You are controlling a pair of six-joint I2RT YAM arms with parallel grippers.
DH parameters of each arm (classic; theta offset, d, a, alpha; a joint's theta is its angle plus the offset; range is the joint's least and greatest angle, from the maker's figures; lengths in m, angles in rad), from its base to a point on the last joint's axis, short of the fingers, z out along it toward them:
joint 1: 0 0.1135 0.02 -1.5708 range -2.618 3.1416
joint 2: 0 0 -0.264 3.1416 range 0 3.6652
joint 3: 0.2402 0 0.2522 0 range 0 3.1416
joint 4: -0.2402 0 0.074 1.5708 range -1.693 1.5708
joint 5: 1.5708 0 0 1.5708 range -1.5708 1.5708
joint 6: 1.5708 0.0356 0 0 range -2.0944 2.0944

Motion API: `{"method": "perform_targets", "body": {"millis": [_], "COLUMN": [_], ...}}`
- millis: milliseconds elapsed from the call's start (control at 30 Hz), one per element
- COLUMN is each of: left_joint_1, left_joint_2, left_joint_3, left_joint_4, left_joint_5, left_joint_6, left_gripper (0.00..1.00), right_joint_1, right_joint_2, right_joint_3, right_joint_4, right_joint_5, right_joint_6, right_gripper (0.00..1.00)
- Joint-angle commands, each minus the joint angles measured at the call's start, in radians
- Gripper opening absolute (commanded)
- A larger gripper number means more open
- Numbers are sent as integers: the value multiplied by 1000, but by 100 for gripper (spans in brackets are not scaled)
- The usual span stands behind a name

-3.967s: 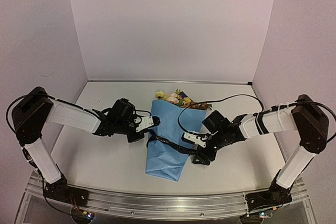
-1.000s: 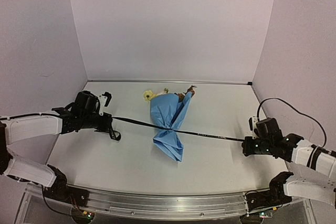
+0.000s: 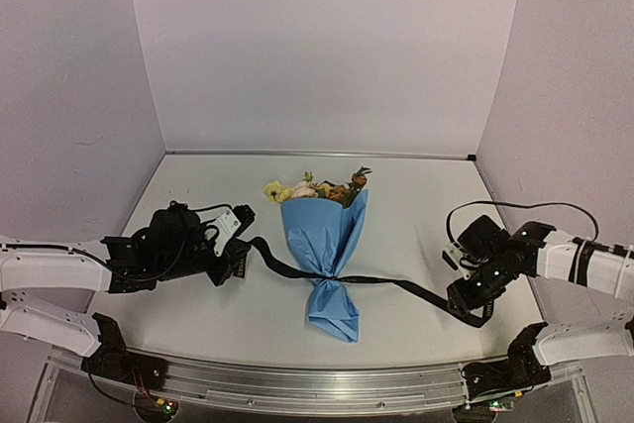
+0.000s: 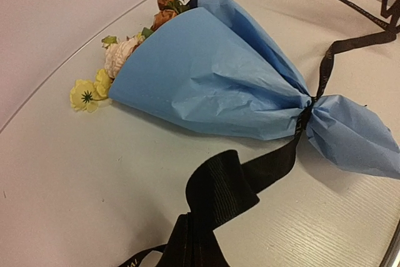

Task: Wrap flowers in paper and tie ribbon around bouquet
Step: Place the right side of the half-tied ribbon at the center of the board, then place the left side of the half-tied ribbon on the folded bouquet.

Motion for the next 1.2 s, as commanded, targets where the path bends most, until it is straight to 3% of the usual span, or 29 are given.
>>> {"method": "perform_targets", "body": {"millis": [0,200,567,933,1167], "left_joint_1": [-5,-6,-9,-10,-10], "left_joint_2": [-29,-46,-129,-138,-141], "left_joint_3": [21,39,47,51,55], "left_joint_4": [72,73,79,65,68], "left_joint_5": [110,182,148,150,147], "left_joint_6": [80,118,121,124,125], "left_gripper": [0,0,0,0,0], "right_joint_1": [41,166,349,423,452], "right_joint_2": [15,157,544,759,823], "right_joint_3": [89,245,636,832,891], "right_joint_4": [67,306,421,505,543], "right_joint_5": [-131,-262,-400,-358,-325], "right_joint_6": [-2,-51,-85,-65,-85], "right_gripper": [59,65,66,71,69]}}
